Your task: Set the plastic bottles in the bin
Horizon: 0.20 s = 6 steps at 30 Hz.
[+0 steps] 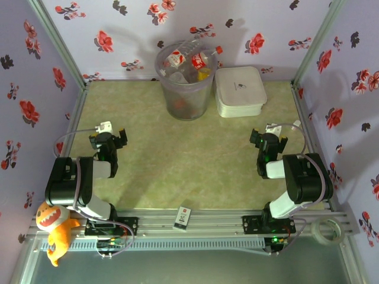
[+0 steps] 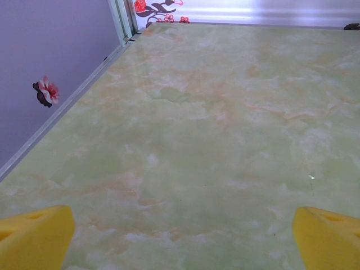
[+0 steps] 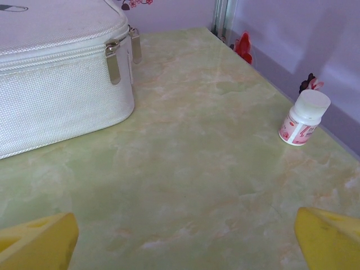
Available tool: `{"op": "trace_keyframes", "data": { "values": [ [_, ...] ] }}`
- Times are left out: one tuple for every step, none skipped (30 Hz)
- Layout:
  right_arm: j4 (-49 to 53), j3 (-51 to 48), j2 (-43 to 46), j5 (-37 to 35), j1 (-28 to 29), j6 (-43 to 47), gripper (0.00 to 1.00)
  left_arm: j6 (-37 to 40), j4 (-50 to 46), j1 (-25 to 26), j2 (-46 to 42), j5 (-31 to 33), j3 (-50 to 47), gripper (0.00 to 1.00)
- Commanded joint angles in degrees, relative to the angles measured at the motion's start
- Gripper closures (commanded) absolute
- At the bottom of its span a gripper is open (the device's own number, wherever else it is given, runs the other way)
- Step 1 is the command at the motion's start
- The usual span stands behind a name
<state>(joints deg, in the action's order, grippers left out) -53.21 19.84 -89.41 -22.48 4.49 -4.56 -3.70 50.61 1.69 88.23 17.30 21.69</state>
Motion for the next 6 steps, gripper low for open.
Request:
{"op": "trace_keyframes", "data": {
  "values": [
    [0.0,1.3,-0.3,-0.7,-0.4,-1.1,0.01,0.3,2.6,-0.2,0.5,-0.3,-0.1,0.0],
    [0.0,1.4,-0.3,-0.7,-0.4,-1.2,0.01,0.3,2.6,-0.2,0.4,-0.3,-0.2,0.0],
    [0.0,1.3,-0.2,-0.5,-0.5,-1.2,0.01,0.3,2.6,-0.2,0.3,-0.3,-0.1,0.0],
    [0.0,1.3,-0.1,-0.3,-0.7,-1.4,0.01,0.3,2.6,-0.2,0.4,-0.3,-0.1,0.0],
    [-0.1,1.1,-0.2,-0.3,-0.8,-1.4,0.01,0.3,2.6,-0.2,0.4,-0.3,-0.2,0.0],
    [-0.4,1.0,-0.1,-0.3,-0.7,-1.4,0.01,0.3,2.6,-0.2,0.4,-0.3,-0.2,0.0]
  ]
}}
